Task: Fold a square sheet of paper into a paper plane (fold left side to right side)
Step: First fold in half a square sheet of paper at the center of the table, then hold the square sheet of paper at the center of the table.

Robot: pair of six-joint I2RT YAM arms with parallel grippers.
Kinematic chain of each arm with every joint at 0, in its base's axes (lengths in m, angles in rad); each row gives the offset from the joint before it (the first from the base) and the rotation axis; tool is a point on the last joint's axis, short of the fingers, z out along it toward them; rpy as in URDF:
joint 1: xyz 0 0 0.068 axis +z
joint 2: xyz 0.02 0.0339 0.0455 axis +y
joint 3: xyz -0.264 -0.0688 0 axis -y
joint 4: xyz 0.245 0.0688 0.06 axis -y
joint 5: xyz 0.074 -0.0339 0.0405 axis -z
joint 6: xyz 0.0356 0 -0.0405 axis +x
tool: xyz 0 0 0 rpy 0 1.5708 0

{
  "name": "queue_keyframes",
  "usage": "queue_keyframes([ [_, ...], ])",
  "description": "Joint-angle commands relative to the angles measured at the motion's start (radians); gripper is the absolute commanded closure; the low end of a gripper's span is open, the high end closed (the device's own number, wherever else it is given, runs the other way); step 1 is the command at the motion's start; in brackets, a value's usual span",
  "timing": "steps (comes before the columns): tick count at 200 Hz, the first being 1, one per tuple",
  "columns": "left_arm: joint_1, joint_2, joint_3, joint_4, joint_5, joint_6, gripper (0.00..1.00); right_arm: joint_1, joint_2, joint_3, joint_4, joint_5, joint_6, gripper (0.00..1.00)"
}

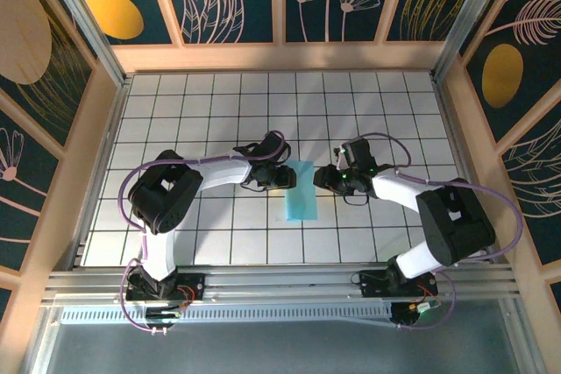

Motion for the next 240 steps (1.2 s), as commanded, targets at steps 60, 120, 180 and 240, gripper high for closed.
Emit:
queue_keyframes([
  [60,-0.021,0.126,-0.05,-0.026,-0.013,-0.006,0.56,0.086,0.154,0.062,0.105,-0.114,0.045,0.98],
  [120,-0.02,0.126,-0.05,-0.024,-0.013,-0.007,0.56,0.094,0.183,0.059,0.059,-0.065,0.036,1.0],
  [180,-0.021,0.043,-0.052,-0.022,-0.069,-0.009,0.47,0.094,0.228,0.057,-0.008,-0.013,0.022,1.0],
  [240,-0.019,-0.178,-0.09,0.012,-0.168,-0.001,0.4,0.094,0.253,0.062,-0.048,0.018,0.012,1.0],
])
